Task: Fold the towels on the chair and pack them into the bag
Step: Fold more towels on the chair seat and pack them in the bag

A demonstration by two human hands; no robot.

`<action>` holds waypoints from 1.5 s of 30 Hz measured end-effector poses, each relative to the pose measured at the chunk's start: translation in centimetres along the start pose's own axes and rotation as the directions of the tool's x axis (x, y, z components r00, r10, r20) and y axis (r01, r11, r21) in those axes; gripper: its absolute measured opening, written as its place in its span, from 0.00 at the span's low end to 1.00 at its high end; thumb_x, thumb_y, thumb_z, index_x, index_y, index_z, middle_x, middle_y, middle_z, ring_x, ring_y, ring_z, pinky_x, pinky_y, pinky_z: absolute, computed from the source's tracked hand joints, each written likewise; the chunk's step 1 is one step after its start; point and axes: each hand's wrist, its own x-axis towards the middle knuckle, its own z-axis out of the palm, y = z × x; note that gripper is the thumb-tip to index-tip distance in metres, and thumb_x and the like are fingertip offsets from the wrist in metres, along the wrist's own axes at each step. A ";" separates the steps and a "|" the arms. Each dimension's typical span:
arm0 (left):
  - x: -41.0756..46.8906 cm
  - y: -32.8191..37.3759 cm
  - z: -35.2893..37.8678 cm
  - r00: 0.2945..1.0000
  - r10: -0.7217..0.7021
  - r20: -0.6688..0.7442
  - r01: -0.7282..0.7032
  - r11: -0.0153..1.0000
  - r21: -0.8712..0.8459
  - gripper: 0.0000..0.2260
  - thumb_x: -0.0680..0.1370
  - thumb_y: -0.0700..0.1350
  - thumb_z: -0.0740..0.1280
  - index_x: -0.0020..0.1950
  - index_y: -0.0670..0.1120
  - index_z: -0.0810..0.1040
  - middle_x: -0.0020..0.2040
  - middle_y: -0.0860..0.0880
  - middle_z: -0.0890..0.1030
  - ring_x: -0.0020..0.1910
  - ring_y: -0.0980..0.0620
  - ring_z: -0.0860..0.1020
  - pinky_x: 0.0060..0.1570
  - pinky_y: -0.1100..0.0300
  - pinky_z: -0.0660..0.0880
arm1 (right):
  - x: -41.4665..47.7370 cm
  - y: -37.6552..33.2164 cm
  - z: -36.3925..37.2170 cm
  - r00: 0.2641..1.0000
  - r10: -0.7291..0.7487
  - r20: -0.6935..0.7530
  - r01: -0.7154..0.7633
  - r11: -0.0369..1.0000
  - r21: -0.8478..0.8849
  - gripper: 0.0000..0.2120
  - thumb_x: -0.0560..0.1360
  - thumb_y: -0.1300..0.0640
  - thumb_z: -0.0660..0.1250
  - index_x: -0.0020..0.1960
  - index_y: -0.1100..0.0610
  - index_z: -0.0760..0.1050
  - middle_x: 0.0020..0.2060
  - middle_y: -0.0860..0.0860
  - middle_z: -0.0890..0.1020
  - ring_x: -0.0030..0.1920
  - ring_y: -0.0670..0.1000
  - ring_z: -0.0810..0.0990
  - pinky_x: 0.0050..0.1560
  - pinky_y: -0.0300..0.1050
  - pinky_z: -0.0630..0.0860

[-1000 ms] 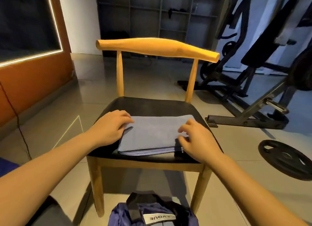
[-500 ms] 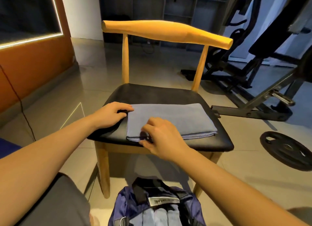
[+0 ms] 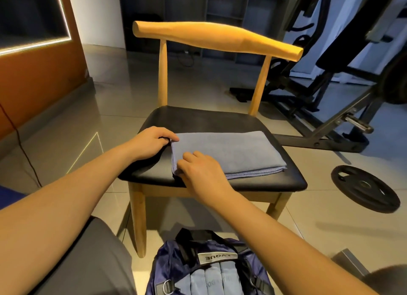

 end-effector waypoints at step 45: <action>6.2 3.2 0.6 0.981 0.002 0.195 0.111 0.818 -0.564 0.14 0.84 0.49 0.65 0.58 0.41 0.85 0.54 0.43 0.85 0.48 0.55 0.82 0.52 0.62 0.78 | -1.8 2.2 -0.9 0.577 0.774 0.261 -0.712 0.321 0.625 0.15 0.77 0.53 0.72 0.32 0.54 0.78 0.25 0.45 0.77 0.32 0.50 0.77 0.38 0.48 0.77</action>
